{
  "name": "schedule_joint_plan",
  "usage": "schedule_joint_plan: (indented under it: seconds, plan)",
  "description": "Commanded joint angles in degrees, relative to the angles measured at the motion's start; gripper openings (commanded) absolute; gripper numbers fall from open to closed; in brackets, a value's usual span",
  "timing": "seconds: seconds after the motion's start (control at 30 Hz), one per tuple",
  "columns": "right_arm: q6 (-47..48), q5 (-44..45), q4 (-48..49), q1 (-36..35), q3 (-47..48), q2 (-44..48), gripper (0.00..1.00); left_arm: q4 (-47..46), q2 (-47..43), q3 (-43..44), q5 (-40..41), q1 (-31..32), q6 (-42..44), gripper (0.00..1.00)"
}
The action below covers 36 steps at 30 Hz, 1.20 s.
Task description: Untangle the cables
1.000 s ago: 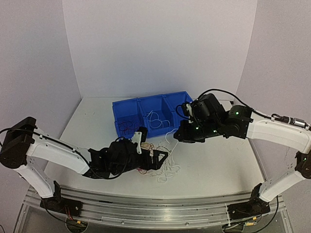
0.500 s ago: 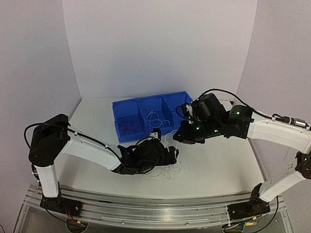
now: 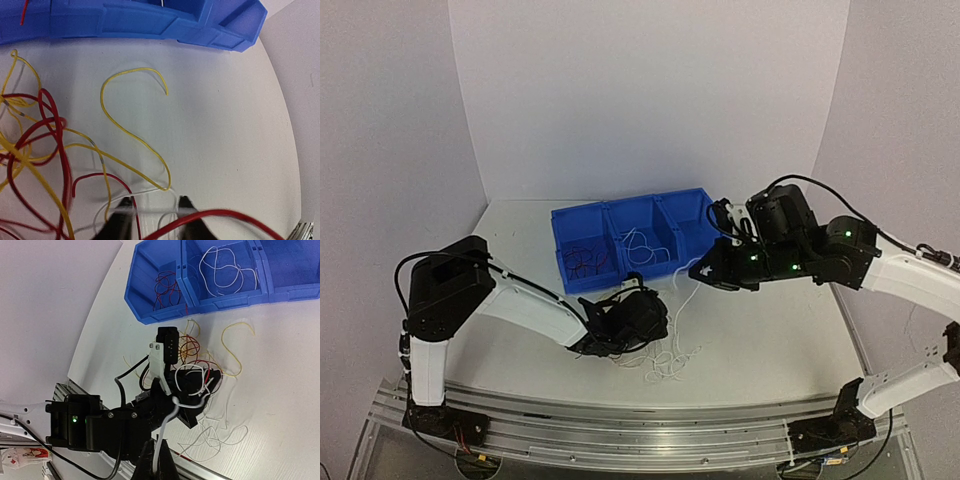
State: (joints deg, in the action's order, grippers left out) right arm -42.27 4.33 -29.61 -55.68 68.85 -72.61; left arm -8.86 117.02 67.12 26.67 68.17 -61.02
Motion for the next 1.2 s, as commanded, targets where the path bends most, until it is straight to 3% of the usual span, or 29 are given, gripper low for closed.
schedule_joint_plan:
  seconds: [0.0,0.1,0.23,0.37,0.53,0.7,0.8,1.03,1.17]
  plan:
    - [1.6,5.4,-0.6,0.0,-1.1,3.5,0.0,2.0,-3.5,-1.0,4.5,-1.0,-0.4,0.01]
    - [4.8,12.4,-4.6,0.6,-0.4,5.8,0.0,5.1,-8.7,-4.3,8.3,-1.0,-1.4,0.0]
    - [11.0,25.8,-12.4,3.1,2.1,9.1,0.0,16.0,-17.7,-10.7,14.2,-2.1,-7.9,0.0]
    - [18.3,38.9,-18.5,9.1,5.1,11.5,0.0,30.6,-27.9,-16.9,20.1,-3.8,-16.7,0.0]
    - [27.4,51.7,-19.5,15.3,7.1,13.1,0.0,49.9,-38.5,-21.9,23.8,-5.2,-29.5,0.0]
    - [34.2,56.3,-19.6,24.0,9.7,12.1,0.0,53.2,-50.0,-28.2,23.8,-6.5,-33.1,0.0]
    - [35.0,50.4,-19.6,30.8,11.2,11.0,0.0,52.2,-54.4,-30.4,23.8,-6.7,-32.1,0.0]
    - [32.2,32.2,-19.7,33.3,14.0,6.5,0.0,33.9,-54.6,-30.5,17.7,-6.8,-6.6,0.0]
    - [34.6,35.7,-19.7,34.1,17.1,2.6,0.0,30.3,-52.2,-29.1,14.6,-6.8,1.0,0.01]
